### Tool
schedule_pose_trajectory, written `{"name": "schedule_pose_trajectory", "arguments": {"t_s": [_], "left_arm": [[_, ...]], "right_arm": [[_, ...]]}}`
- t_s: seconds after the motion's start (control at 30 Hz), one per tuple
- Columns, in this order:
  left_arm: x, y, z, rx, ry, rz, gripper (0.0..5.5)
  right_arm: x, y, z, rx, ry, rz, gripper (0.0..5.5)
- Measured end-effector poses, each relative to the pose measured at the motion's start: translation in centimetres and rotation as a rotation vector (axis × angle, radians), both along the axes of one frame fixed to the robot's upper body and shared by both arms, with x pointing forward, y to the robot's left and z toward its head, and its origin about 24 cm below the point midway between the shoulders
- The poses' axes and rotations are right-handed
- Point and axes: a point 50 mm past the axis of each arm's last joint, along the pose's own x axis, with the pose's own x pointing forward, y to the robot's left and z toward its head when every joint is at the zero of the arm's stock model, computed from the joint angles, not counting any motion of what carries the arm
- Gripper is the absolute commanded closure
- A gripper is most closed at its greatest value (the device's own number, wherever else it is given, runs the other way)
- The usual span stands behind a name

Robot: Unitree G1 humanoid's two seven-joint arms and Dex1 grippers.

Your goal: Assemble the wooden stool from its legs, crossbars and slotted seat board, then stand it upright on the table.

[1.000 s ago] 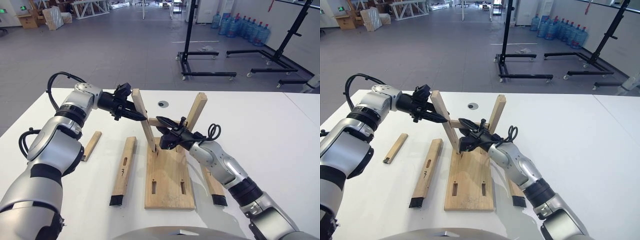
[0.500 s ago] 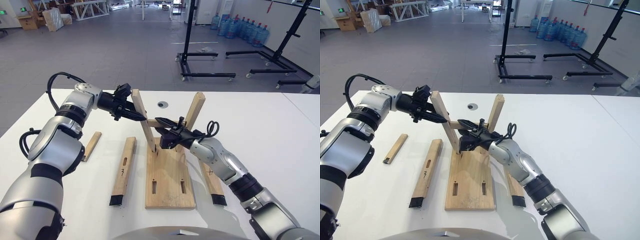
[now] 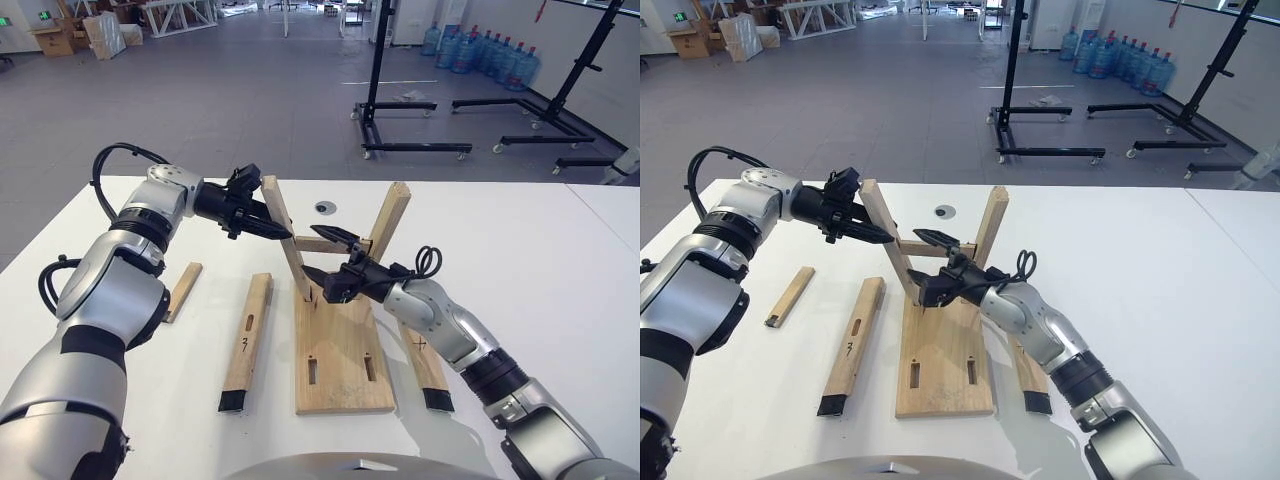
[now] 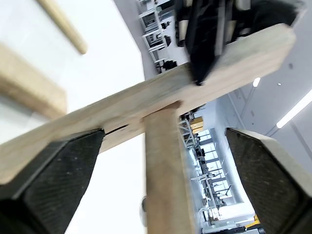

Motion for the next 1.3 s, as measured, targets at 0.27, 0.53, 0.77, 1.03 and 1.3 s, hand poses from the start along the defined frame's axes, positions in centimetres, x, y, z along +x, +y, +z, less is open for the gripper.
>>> {"name": "schedule_pose_trajectory", "arguments": {"t_s": [0.27, 0.53, 0.77, 1.03, 1.3], "left_arm": [[0.0, 0.0, 0.0, 0.001, -0.001, -0.001, 3.49], [0.0, 0.0, 0.0, 0.003, -0.003, -0.003, 3.49], [0.0, 0.0, 0.1, 0.003, -0.003, -0.003, 3.49], [0.0, 0.0, 0.1, 0.004, -0.004, -0.003, 3.49], [0.0, 0.2, 0.2, 0.019, -0.012, -0.004, 3.49]], "right_arm": [[0.6, -3.2, 6.8, 0.530, 0.007, 0.026, 0.94], [2.2, -9.1, 8.6, 1.315, 0.317, -0.219, 0.94], [1.8, -9.6, 6.7, 1.481, 0.501, -0.365, 0.94], [3.7, -9.5, 2.6, 1.245, 0.530, -0.612, 0.94], [4.0, -7.3, 2.7, 1.023, 0.484, -0.583, 0.94]]}}
